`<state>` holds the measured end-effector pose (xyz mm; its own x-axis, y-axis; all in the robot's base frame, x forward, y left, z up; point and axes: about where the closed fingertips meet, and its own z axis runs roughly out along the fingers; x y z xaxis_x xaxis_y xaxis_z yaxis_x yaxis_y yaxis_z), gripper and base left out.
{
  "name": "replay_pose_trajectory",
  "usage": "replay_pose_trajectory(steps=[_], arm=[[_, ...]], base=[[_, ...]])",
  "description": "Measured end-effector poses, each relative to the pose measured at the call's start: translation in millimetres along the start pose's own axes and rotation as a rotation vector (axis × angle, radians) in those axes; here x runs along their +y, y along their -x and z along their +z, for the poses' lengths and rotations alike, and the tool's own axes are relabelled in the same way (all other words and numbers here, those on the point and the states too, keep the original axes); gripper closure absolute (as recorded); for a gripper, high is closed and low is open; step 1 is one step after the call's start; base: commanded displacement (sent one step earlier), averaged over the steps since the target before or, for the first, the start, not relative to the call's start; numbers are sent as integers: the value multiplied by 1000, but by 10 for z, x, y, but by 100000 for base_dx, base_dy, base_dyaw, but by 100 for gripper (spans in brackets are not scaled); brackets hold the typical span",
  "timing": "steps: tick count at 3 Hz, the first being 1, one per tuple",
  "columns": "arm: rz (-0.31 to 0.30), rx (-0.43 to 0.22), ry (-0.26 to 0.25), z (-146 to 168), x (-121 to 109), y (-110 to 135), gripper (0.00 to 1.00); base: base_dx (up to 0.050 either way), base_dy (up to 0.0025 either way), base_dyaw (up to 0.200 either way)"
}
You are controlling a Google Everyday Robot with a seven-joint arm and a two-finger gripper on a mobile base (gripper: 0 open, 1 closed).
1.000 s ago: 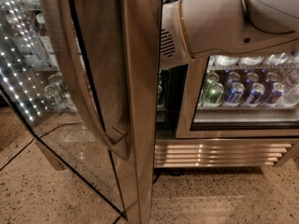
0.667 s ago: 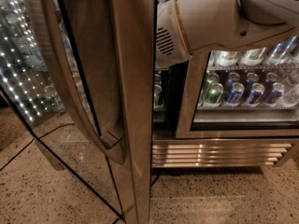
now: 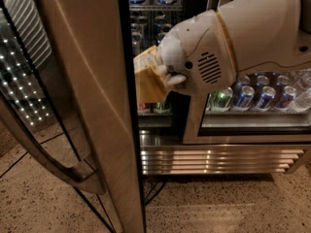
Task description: Open left fridge door
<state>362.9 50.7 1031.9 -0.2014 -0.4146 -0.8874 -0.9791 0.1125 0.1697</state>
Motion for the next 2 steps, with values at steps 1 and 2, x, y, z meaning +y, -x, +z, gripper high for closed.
replay_pose_trajectory(steps=[1, 2], arm=[[0, 0, 0, 0, 0, 0, 100], [-14, 6, 37, 34, -22, 41, 100]], base=[[0, 0, 0], [0, 0, 0]])
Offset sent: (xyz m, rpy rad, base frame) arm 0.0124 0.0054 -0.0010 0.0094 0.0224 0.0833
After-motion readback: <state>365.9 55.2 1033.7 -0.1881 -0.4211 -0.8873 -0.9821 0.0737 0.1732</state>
